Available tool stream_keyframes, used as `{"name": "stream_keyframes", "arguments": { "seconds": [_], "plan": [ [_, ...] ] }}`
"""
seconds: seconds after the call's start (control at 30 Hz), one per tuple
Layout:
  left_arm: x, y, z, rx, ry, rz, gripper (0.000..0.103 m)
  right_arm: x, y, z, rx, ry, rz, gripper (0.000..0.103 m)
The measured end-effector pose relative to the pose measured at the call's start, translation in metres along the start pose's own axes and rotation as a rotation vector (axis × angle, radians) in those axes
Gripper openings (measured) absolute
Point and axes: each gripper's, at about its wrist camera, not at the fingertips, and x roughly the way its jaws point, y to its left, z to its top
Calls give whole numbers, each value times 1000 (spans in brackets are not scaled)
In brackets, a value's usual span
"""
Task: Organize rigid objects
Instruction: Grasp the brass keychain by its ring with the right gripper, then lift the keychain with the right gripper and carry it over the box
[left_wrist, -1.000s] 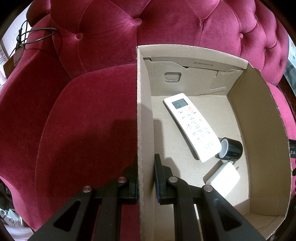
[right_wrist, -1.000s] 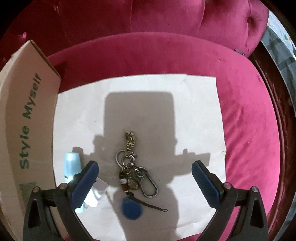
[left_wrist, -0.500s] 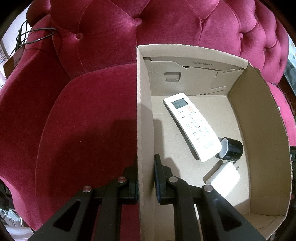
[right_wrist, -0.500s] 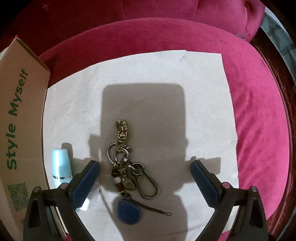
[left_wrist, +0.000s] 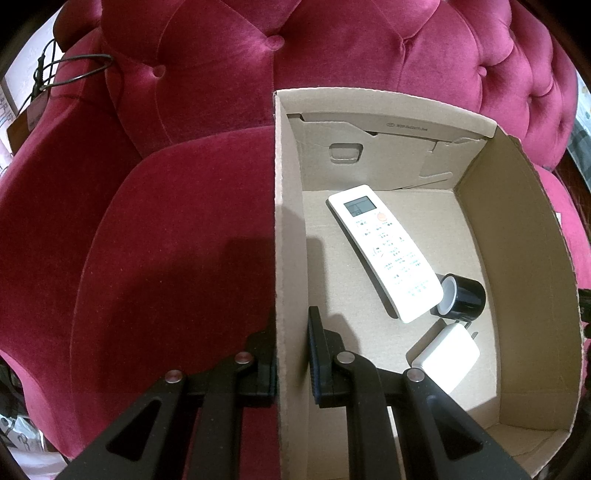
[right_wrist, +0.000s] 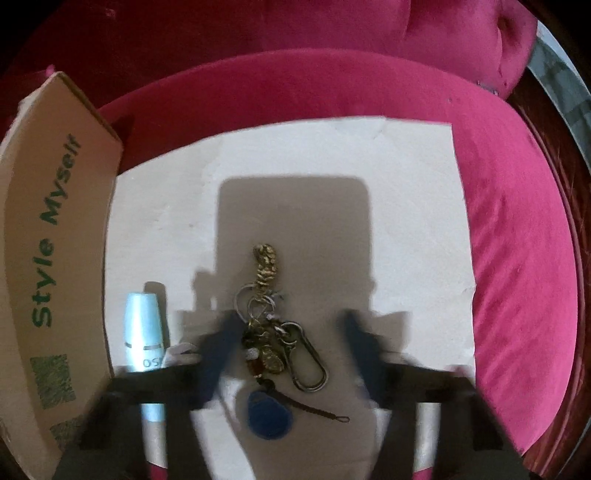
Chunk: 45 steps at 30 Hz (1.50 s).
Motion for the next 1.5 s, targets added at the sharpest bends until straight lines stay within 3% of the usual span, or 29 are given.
{"name": "stream_keyframes", "arguments": {
  "seconds": [0.1,0.53,1.2,1.5],
  "plan": [
    [0,0,0,2,-1,1,14,-2,-4,1,9,4,3,17],
    [0,-2,0,3,-2,4,14,-30,-3,0,10,-32,13,11],
    [0,-2,-1,2,-3,6,14,-76,9,-2,-25,-112,10,11],
    [0,-1,0,-1,-3,4,14,-119,27,13,-70,-162,23,11]
  ]
}}
